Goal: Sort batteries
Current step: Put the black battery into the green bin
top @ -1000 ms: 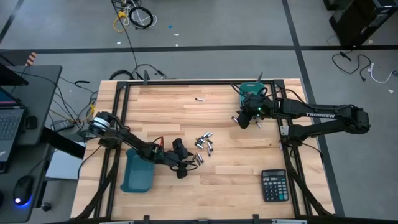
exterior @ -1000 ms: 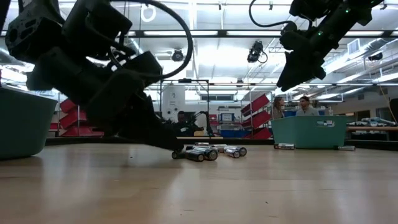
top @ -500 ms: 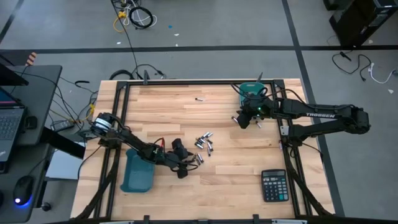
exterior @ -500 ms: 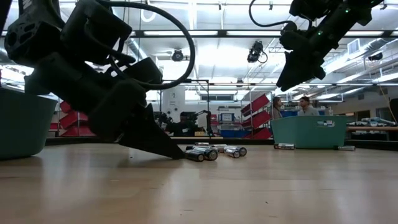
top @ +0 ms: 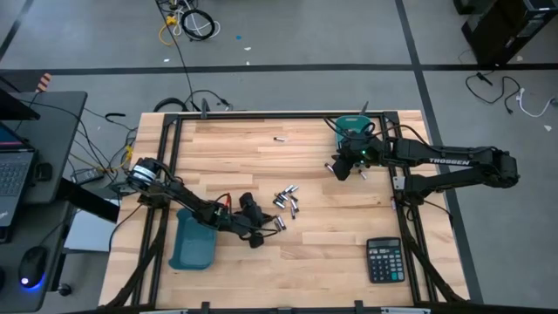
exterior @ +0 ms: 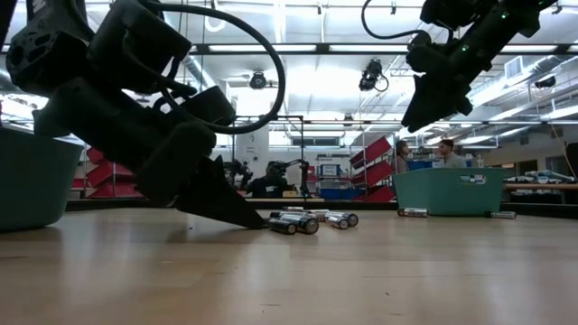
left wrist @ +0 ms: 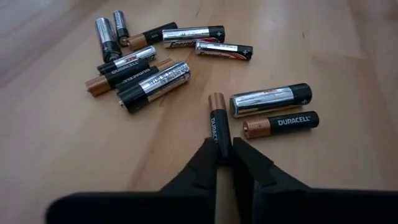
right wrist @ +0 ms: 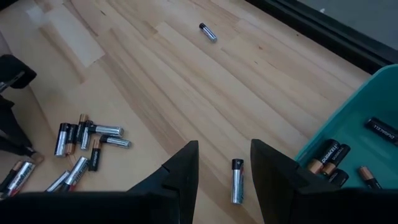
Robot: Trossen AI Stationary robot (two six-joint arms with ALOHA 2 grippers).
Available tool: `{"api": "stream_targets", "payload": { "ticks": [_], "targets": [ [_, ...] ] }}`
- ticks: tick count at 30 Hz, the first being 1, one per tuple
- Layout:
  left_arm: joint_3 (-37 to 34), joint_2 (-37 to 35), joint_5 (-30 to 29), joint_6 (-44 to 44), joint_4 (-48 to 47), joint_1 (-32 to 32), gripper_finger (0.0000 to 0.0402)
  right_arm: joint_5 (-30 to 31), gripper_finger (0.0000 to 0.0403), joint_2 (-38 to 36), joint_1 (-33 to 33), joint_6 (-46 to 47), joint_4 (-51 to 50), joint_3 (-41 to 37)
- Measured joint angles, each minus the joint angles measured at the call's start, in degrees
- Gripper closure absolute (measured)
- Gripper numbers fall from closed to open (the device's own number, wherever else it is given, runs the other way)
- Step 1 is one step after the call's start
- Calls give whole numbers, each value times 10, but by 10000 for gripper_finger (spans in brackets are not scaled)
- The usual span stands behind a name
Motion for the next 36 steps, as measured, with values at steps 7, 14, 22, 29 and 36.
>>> {"api": "stream_targets", "payload": {
  "ticks": [7,14,22,29,36],
  "targets": [
    [0,1,-17,1,0,0,390,0,272,0,0,-7,0,0],
    [-2,3,-36,33,34,0,388,-25,272,0,6,-42,7,0],
    [-2,3,-52,75,109,1,387,-63,272,0,68,-114,92,0],
    [-1,3,-52,76,113,1,387,-66,272,0,115,-138,147,0],
    [-1,2,-52,74,120,0,387,-66,272,0,128,-136,157,0]
  ]
}}
